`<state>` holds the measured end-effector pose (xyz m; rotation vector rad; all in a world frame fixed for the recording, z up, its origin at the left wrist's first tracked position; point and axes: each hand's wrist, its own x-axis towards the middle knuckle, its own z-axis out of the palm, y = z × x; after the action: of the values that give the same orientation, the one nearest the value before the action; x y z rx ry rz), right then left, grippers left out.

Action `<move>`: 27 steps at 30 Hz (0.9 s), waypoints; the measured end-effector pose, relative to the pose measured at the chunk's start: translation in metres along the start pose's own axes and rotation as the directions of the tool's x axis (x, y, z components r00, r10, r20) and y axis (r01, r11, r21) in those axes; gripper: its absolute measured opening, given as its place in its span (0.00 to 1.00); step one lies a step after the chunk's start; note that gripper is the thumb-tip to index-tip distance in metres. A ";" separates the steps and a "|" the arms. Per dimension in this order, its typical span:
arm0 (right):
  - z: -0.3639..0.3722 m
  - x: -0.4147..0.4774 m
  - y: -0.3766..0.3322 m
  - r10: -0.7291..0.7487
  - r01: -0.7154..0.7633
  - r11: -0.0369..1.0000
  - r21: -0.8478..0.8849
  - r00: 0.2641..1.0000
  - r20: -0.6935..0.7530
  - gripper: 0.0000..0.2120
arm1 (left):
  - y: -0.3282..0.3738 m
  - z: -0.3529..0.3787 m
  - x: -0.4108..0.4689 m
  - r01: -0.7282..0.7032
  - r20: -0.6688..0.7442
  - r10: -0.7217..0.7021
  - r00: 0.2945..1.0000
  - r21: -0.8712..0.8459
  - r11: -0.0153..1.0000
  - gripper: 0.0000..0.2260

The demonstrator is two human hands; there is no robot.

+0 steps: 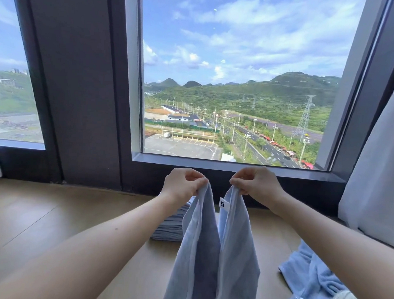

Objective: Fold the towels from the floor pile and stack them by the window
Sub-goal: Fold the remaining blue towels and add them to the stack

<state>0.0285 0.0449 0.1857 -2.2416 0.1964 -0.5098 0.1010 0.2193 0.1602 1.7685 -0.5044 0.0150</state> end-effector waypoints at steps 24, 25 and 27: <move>0.012 -0.002 -0.017 -0.145 0.150 0.988 -0.038 0.982 0.120 0.04 | 0.008 0.013 -0.004 -0.004 0.066 0.011 0.998 -0.115 0.993 0.07; 0.012 -0.002 -0.017 -0.144 0.150 0.988 -0.044 0.983 0.115 0.04 | 0.009 0.013 -0.004 -0.011 0.070 0.018 0.997 -0.106 0.994 0.07; 0.013 -0.002 -0.015 -0.129 0.134 0.990 -0.037 0.986 0.106 0.04 | 0.009 0.014 -0.005 -0.022 0.066 0.028 0.997 -0.080 0.997 0.08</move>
<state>0.0321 0.0645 0.1891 -2.3282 0.0059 -0.4614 0.0898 0.2068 0.1629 1.6891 -0.5687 -0.0466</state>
